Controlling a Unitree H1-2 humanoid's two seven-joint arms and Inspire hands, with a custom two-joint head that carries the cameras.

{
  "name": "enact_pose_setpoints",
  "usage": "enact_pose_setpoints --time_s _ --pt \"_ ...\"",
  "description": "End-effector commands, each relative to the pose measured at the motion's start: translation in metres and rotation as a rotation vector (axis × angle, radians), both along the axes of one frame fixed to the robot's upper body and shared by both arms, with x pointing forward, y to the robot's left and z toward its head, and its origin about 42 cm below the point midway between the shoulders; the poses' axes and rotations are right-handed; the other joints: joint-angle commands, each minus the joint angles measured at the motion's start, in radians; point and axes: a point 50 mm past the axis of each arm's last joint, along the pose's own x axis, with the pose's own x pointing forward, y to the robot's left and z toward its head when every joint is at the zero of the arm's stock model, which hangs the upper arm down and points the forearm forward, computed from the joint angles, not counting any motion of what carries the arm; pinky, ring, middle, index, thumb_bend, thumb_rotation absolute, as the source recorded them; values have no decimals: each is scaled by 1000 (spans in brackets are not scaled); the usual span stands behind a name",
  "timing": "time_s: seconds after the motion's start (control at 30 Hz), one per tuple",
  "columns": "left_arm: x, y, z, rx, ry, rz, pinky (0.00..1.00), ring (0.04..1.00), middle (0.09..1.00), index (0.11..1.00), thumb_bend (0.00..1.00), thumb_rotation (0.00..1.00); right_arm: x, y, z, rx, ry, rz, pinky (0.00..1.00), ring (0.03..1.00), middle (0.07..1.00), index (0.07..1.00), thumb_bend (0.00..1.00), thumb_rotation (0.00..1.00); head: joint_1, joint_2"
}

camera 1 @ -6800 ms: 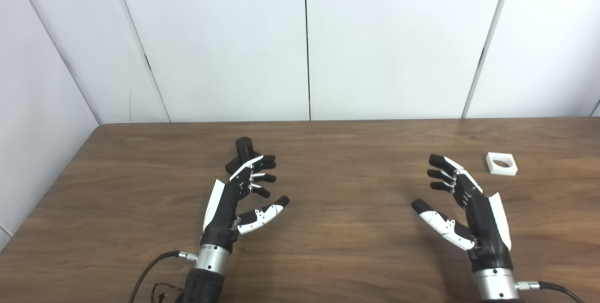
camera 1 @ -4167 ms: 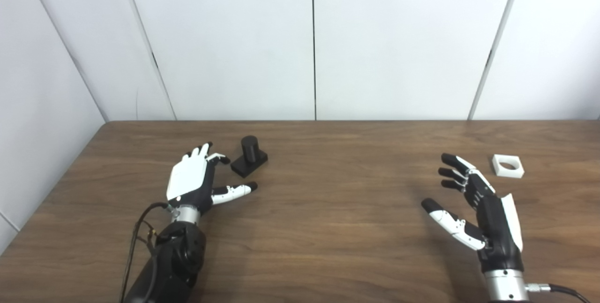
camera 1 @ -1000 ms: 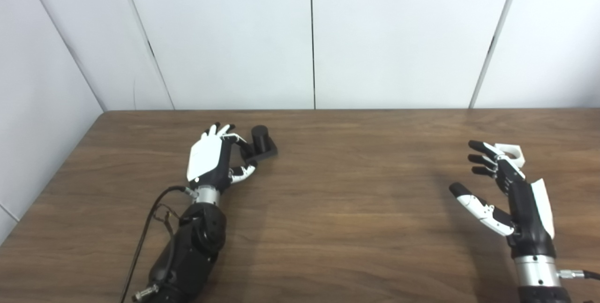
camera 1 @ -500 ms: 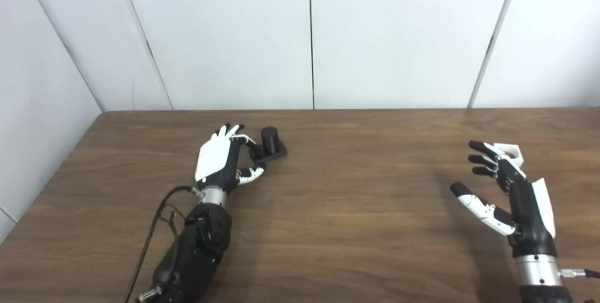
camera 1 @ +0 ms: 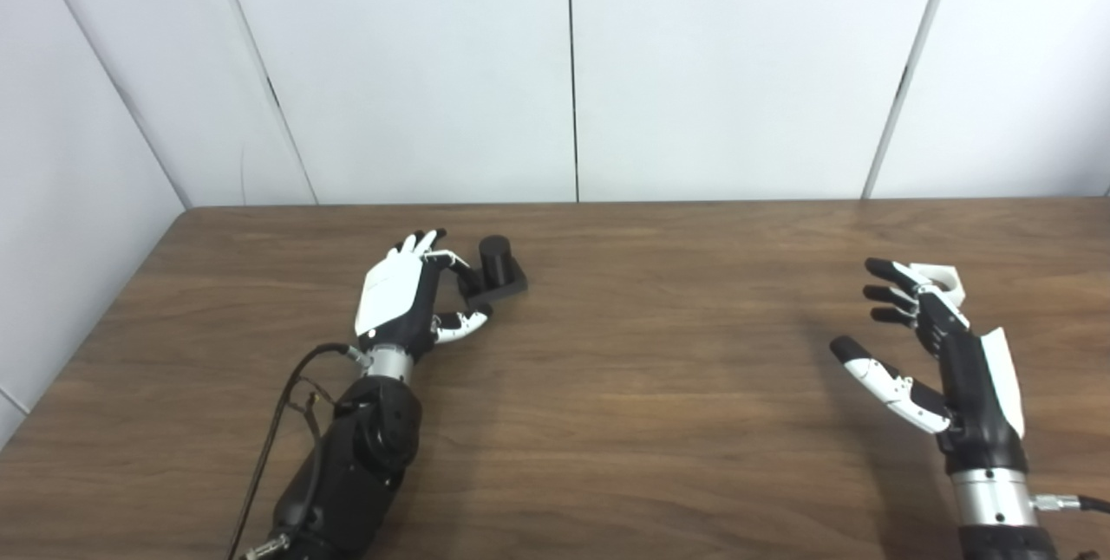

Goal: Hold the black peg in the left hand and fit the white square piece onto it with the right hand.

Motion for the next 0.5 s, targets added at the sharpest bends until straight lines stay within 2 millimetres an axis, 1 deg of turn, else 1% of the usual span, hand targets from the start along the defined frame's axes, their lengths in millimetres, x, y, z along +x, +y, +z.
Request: enact_pose_setpoints --time_s 0.0,0.17,0.33,0.47 --pt "6 10 11 32 -15 15 1000 1000 961 684 917 310 -1 -4 -8 -28 17 -5 699 765 830 796 599 491 0 0" --pt "8 10 12 33 -19 19 1000 1000 969 693 928 330 0 -4 -8 -26 19 -7 700 764 830 795 604 495 2 1" --pt "7 11 12 36 -20 16 1000 1000 968 664 917 319 1 -4 -8 -22 15 -2 705 767 830 794 601 495 0 2" --pt "7 11 12 37 -22 14 999 1000 966 656 920 316 1 -5 -8 -27 13 -3 698 762 828 792 605 505 1 4"
